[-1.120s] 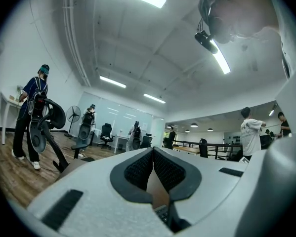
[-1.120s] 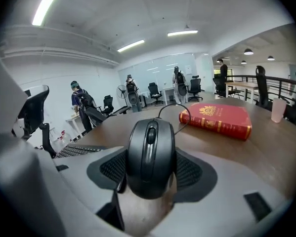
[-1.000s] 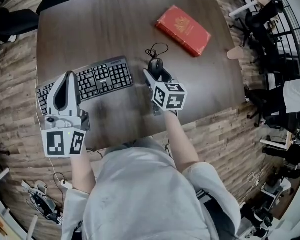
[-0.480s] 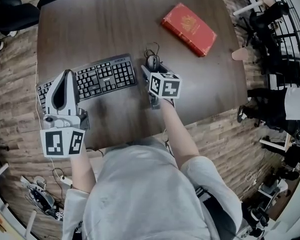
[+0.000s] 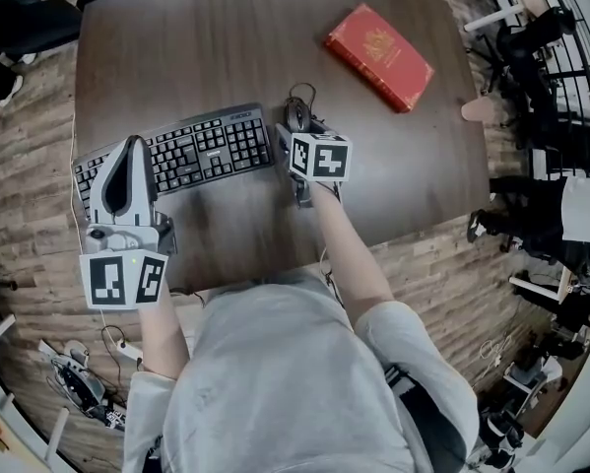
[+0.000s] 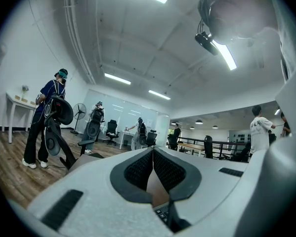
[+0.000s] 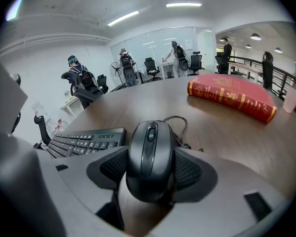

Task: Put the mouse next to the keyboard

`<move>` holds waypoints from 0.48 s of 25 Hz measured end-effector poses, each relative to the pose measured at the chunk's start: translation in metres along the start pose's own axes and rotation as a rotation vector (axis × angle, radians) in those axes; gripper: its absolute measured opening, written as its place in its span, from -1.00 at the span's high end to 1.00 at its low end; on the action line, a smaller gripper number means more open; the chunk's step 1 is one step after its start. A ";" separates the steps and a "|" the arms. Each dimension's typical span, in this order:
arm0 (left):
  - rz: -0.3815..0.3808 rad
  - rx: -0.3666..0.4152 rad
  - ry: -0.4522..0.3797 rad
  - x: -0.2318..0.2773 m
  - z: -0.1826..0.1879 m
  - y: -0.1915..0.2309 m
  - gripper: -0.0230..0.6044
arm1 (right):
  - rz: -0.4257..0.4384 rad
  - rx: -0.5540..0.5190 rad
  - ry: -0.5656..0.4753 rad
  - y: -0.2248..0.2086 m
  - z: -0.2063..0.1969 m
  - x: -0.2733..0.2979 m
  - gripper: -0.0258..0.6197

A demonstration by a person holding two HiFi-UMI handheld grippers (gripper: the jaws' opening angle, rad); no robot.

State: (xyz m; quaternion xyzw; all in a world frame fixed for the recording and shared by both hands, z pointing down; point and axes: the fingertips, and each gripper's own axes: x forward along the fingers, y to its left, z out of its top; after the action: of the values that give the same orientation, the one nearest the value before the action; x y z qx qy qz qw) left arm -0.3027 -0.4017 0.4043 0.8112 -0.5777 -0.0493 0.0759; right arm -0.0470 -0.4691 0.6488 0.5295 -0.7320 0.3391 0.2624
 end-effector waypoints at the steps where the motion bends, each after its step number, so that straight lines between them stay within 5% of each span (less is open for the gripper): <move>1: 0.001 0.000 0.001 0.000 0.000 0.000 0.89 | -0.005 -0.001 0.003 -0.001 0.000 0.001 0.15; 12: 0.023 0.004 0.012 -0.006 -0.004 0.005 0.89 | -0.059 -0.080 0.039 -0.001 -0.006 0.010 0.15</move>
State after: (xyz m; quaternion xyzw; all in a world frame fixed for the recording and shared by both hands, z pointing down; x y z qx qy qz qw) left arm -0.3084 -0.3975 0.4090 0.8049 -0.5867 -0.0424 0.0784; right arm -0.0494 -0.4707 0.6605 0.5333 -0.7237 0.3121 0.3074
